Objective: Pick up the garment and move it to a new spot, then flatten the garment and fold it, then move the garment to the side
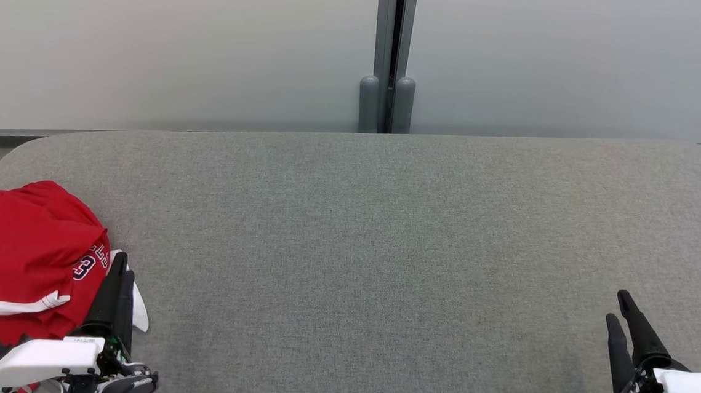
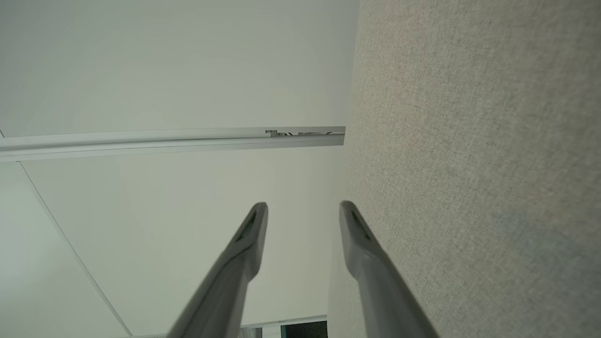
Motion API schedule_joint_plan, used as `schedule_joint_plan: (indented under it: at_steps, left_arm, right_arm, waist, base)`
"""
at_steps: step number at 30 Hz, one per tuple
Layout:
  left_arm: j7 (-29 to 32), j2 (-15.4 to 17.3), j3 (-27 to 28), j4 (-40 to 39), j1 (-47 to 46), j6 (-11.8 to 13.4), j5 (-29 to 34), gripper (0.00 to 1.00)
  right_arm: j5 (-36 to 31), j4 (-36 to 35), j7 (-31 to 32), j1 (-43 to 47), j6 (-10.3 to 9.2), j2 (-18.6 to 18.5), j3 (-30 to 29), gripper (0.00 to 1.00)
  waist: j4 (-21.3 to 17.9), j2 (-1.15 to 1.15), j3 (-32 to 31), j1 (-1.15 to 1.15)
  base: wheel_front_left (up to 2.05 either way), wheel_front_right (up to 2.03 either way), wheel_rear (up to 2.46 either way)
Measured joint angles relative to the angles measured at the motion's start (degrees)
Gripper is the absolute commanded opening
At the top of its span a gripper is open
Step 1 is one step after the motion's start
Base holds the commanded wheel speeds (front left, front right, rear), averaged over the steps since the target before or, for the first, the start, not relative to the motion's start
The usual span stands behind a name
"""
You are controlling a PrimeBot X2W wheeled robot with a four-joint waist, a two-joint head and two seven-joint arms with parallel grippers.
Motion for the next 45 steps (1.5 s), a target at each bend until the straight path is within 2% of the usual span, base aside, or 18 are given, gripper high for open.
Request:
schedule_joint_plan:
  at_steps: [7,16,25,33,45]
  left_arm:
    - [-2.0,0.0,-1.8,-0.2,0.5,0.0,0.7,1.0]
    - [-4.4,0.1,-3.3,-0.8,0.8,0.0,5.5,1.0]
    - [-6.5,0.1,-4.6,-1.9,1.7,0.7,15.9,1.0]
    - [-8.2,0.3,-6.8,-2.0,2.6,1.3,28.3,1.0]
    - [-10.5,0.9,-8.4,-2.2,4.1,3.5,43.0,1.0]
  right_arm:
    - [-1.8,-0.1,-2.0,0.4,0.0,0.0,1.5,1.0]
    - [-11.0,-1.4,-4.4,0.5,0.0,0.0,2.9,1.0]
    - [-23.8,-3.2,-6.5,0.9,0.0,0.0,3.8,1.0]
    - [-34.9,-4.1,-8.2,1.1,0.0,-0.6,5.2,1.0]
    - [-47.1,-4.1,-10.6,1.1,0.01,-1.4,6.8,1.0]
  waist:
    - [0.0,0.0,0.0,0.0]
    - [0.1,0.0,0.0,0.0]
    - [0.3,0.0,-0.2,0.0]
    - [0.3,0.0,-0.2,0.0]
    - [0.4,0.0,-0.6,0.0]
  base:
    - [0.0,0.0,0.0]
    - [0.0,0.0,0.0]
    - [0.0,0.0,0.0]
    - [0.0,0.0,0.0]
    - [0.0,0.0,0.0]
